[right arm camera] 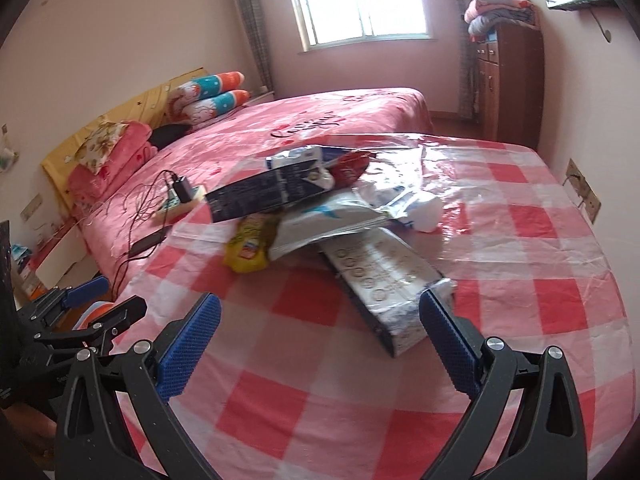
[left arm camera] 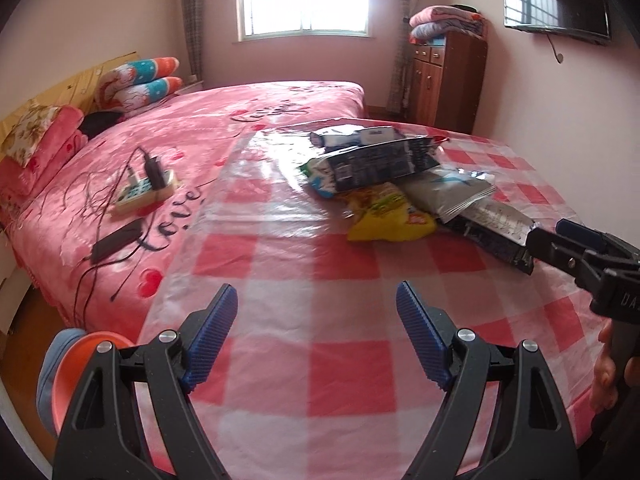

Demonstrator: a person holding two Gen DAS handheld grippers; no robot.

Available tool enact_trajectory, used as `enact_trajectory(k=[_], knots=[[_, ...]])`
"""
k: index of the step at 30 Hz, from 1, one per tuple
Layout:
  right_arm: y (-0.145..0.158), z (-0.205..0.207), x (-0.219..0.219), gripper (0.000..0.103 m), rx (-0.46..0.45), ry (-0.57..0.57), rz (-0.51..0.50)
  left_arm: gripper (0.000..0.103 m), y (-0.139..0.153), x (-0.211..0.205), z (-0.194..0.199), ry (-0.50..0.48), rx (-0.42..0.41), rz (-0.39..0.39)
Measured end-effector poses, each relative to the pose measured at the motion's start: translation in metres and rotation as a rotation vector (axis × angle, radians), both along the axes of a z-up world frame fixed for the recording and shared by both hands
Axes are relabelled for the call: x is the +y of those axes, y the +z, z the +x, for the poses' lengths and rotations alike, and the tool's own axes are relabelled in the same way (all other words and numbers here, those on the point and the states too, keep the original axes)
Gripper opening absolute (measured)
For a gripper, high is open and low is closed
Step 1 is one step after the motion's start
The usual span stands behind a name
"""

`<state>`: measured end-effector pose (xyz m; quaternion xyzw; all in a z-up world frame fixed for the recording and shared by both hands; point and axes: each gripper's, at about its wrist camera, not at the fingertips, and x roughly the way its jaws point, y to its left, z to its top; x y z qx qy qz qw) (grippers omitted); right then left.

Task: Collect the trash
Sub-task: 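Return both tools to the trash pile on the bed, then grasp the yellow chip bag with the left tool while the right tool grasps a white milk carton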

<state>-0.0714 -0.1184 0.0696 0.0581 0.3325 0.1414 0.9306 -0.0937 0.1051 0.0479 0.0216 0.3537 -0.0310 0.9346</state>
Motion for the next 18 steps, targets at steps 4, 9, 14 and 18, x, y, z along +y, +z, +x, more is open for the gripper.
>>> enact_trajectory(k=[4, 9, 14, 18], knots=[[-0.003, 0.006, -0.01, 0.098, 0.009, -0.023, -0.004, 0.082, 0.002, -0.013, 0.017, -0.017, 0.008, -0.025], [-0.007, 0.017, -0.026, 0.098, 0.029, -0.042, 0.021, 0.082, 0.001, -0.027, 0.04, -0.036, 0.03, -0.066], [-0.016, 0.03, -0.04, 0.098, 0.055, -0.052, 0.052, 0.082, -0.008, -0.034, 0.061, -0.035, 0.076, -0.124], [-0.022, 0.044, -0.05, 0.098, 0.082, -0.043, 0.094, 0.082, -0.014, -0.039, 0.074, -0.035, 0.097, -0.146]])
